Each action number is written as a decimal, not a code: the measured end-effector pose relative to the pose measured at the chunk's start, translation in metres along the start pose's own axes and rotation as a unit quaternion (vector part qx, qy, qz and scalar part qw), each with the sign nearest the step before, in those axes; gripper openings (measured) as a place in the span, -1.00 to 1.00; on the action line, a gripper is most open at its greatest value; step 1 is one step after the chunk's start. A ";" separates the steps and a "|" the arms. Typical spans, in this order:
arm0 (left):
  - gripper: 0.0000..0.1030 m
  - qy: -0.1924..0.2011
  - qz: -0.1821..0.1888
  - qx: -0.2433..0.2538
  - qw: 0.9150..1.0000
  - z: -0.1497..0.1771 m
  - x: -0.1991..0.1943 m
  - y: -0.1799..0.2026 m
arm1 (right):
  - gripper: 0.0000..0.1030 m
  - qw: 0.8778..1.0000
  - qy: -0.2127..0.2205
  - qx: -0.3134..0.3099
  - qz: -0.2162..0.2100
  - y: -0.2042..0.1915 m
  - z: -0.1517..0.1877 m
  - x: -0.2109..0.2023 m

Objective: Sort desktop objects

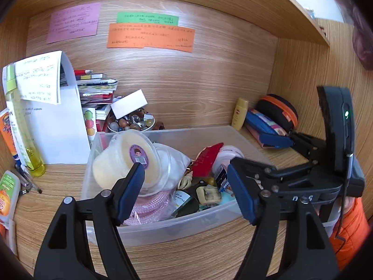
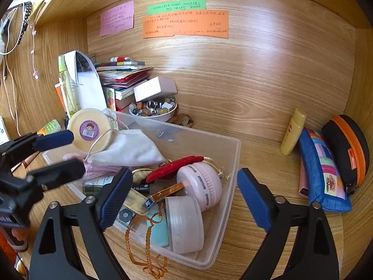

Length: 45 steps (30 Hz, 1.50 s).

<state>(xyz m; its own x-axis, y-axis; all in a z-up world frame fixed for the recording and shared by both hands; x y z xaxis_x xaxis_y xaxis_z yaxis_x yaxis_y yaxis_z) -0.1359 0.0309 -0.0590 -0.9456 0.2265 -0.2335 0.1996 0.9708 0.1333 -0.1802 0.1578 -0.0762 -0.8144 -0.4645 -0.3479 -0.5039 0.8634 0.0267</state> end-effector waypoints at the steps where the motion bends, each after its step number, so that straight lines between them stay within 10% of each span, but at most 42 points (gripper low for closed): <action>1: 0.56 0.001 0.002 -0.006 1.000 -0.001 -0.002 -0.001 | 0.89 1.000 -0.001 -0.002 -0.002 -0.001 0.000 0.000; 3: 0.87 0.004 0.006 -0.018 1.000 -0.002 -0.007 -0.002 | 0.90 1.000 0.000 -0.007 -0.002 -0.004 0.000 -0.003; 10: 0.97 0.023 -0.013 -0.003 1.000 -0.008 -0.032 0.002 | 0.99 0.999 0.019 -0.030 0.003 -0.016 -0.002 -0.027; 27: 0.98 0.029 -0.080 0.003 0.996 0.000 -0.074 -0.011 | 0.99 0.998 0.049 -0.010 0.042 -0.026 0.009 -0.096; 45: 0.98 0.014 -0.056 0.022 0.998 0.014 -0.077 0.007 | 0.99 0.998 0.042 -0.031 0.036 -0.035 0.017 -0.109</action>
<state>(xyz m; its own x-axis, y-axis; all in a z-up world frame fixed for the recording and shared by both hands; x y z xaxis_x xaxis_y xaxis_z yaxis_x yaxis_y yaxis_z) -0.0585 0.0215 -0.0534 -0.9695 0.1147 -0.2166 0.1027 0.9925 0.0657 -0.0693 0.1818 -0.0555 -0.8690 -0.4190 -0.2633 -0.4579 0.8825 0.1069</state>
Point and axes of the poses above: each gripper's, at about its wrist camera, not at the fingertips, and x roughly the way its jaws point, y to its right, z to its underside, the point moved 5 cm from there along x, roughly the way its jaws point, and after that the axes turned 14 degrees about y, right-handed, at the moved point
